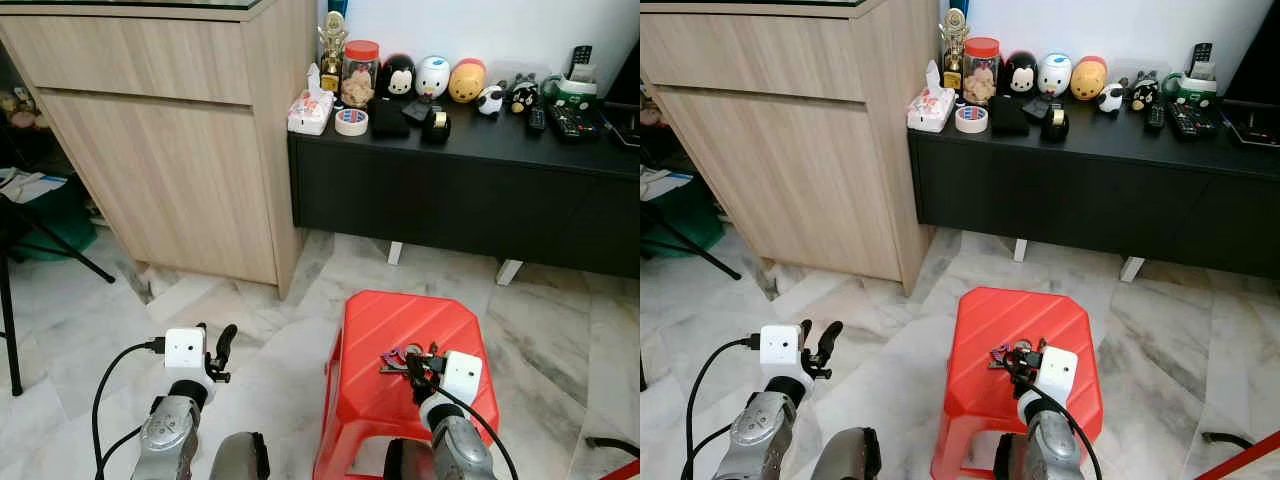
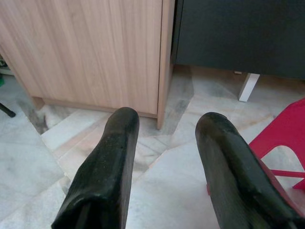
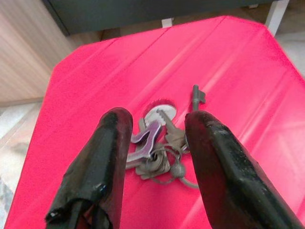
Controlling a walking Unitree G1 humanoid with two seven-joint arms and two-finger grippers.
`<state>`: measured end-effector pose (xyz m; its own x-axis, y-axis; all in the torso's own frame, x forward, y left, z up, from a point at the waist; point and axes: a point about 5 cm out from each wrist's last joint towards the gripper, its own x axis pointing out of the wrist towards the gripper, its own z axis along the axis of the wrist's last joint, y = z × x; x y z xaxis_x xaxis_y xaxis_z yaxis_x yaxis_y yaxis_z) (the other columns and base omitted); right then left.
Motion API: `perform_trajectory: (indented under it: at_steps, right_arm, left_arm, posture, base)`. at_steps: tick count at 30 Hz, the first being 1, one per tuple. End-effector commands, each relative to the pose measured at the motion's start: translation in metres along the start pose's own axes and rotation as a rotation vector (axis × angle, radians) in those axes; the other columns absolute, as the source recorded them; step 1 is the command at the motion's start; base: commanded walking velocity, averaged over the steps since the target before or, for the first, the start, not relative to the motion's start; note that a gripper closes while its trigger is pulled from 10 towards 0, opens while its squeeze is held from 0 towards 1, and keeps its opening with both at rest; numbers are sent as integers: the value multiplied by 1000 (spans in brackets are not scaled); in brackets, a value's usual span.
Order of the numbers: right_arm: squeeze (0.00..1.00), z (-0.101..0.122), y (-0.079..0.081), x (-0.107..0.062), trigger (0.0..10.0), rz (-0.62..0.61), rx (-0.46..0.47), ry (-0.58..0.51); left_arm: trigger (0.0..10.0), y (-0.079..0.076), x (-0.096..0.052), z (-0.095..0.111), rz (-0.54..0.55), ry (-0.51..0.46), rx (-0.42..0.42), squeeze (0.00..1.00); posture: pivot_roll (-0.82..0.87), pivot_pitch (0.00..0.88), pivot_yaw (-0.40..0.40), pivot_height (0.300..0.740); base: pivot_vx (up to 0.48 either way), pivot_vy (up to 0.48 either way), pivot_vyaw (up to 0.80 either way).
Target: Hang keys on a hook
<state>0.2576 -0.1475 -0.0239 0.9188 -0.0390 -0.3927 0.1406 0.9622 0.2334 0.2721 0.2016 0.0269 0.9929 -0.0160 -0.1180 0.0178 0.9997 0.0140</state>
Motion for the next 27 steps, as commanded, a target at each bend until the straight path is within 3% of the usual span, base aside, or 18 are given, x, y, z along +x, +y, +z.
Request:
perform_trajectory:
  at_steps: [1, 8, 13, 17, 18, 20, 22, 24, 25, 26, 27]
  right_arm:
    - [0, 5, 1, 2, 10000, -11, 10, -20]
    - [0, 7, 2, 6, 10000, -41, 66, 8]
    - [0, 14, 4, 9, 10000, -67, 164, -16]
    - [0, 14, 4, 9, 10000, -67, 170, -23]
    - [392, 13, 2, 7, 10000, -82, 185, -23]
    - [678, 10, -2, 5, 10000, -115, 212, -23]
    - [678, 9, -4, 4, 10000, -127, 221, -23]
    - [569, 8, -9, 2, 10000, -169, 221, -18]
    - [569, 8, -9, 2, 10000, -169, 221, -18]
    - [43, 7, -11, 2, 10000, -186, 221, -16]
    - [0, 6, -13, 1, 10000, -197, 222, -12]
  left_arm:
    - [10000, 1, -1, -4, -6, 28, 14, 0]
    - [10000, 1, 0, -3, -6, 26, 13, 0]
    - [10000, 1, 0, -3, -4, 25, 12, 0]
    - [10000, 0, 0, -3, -4, 24, 11, 0]
    - [10000, 0, 0, -3, -4, 24, 11, 0]
    - [10000, 0, 1, -2, -5, 24, 12, 0]
    - [10000, 0, 1, -2, -6, 24, 12, 0]
    - [10000, 1, 1, -2, -6, 24, 13, 0]
    - [10000, 1, 1, -2, -6, 24, 13, 0]
    - [10000, 1, 1, -2, -5, 25, 13, 0]
    - [10000, 1, 1, -2, -6, 25, 13, 0]
  posture:
    - [79, 17, -22, 601]
    - [80, 26, -21, 601]
    - [83, 30, -22, 601]
    - [81, 36, -21, 601]
    - [81, 37, -21, 601]
    - [80, 38, -21, 601]
    - [80, 38, -21, 601]
    - [79, 39, -21, 601]
    - [79, 39, -21, 601]
    - [79, 39, -21, 601]
    - [79, 39, -21, 601]
  base:
    - [0, 0, 0]
    - [0, 0, 0]
    - [0, 0, 0]
    - [0, 0, 0]
    - [0, 0, 0]
    - [0, 0, 0]
    - [0, 0, 0]
    - [0, 0, 0]
    - [0, 0, 0]
    - [0, 0, 0]
    - [0, 0, 0]
